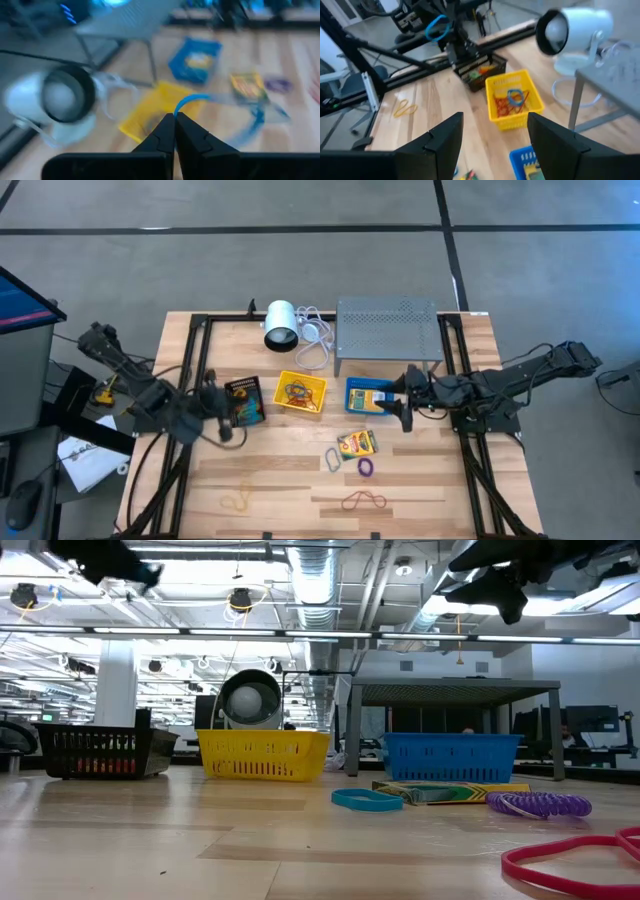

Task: Pick & Place Office Desk Supplies
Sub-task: Put the blue rubber band into the yellow bin, then put the yellow rubber band into the yellow bin

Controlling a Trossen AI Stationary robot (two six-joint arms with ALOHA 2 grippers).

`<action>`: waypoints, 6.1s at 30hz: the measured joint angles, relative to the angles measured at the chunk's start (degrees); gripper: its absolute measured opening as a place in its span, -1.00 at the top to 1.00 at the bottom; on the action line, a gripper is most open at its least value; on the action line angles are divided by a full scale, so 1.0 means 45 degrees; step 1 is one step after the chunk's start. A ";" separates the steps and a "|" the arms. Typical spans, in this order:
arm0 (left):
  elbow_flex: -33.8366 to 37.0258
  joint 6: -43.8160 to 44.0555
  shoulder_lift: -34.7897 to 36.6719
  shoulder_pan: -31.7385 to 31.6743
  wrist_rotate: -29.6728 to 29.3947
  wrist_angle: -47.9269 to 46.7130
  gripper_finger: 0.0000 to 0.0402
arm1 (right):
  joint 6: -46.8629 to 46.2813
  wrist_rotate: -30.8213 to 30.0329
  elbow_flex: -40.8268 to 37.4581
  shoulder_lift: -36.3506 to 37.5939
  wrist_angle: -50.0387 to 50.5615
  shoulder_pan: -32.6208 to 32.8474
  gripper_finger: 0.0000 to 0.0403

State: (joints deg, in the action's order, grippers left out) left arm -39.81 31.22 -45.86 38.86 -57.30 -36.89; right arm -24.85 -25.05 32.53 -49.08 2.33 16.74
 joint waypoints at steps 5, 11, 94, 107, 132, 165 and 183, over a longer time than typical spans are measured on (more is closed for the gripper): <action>0.0436 -0.2698 0.0071 -0.1416 -0.0057 0.2555 1.00 | 0.0671 -0.0081 0.0000 0.0061 -0.0418 -0.0094 -0.08; 0.1115 -0.4520 0.0076 -0.4293 0.3738 0.5784 1.00 | 0.1326 -0.0103 0.0000 0.0063 -0.0477 -0.0236 -0.08; 0.1292 -0.3617 -0.7071 -1.1958 1.8527 1.5124 0.02 | 0.1160 -0.0100 0.0005 -0.0461 -0.0340 -0.0312 -0.08; 0.1282 -0.4929 -0.2409 -0.7202 1.7990 1.0891 0.35 | 0.1041 -0.0099 0.0005 -0.0461 -0.0328 -0.0312 -0.08; 0.1302 1.1309 -0.4331 -0.0838 1.5061 0.3612 0.40 | 0.0288 -0.0105 0.0000 -0.0544 -0.0423 -0.0337 -0.08; -0.1409 1.1113 -0.9454 0.0353 1.3839 0.2182 0.29 | 0.0541 -0.0081 0.0000 -0.0544 -0.0326 -0.0322 -0.08; -0.0724 1.0781 -1.0283 0.0347 1.4245 0.2508 0.06 | 0.0657 -0.0070 0.0000 -0.0544 -0.0330 -0.0322 -0.08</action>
State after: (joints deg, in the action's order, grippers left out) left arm -43.07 79.73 -92.13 40.42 6.80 -25.60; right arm -21.89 -25.36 32.53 -51.53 0.84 15.29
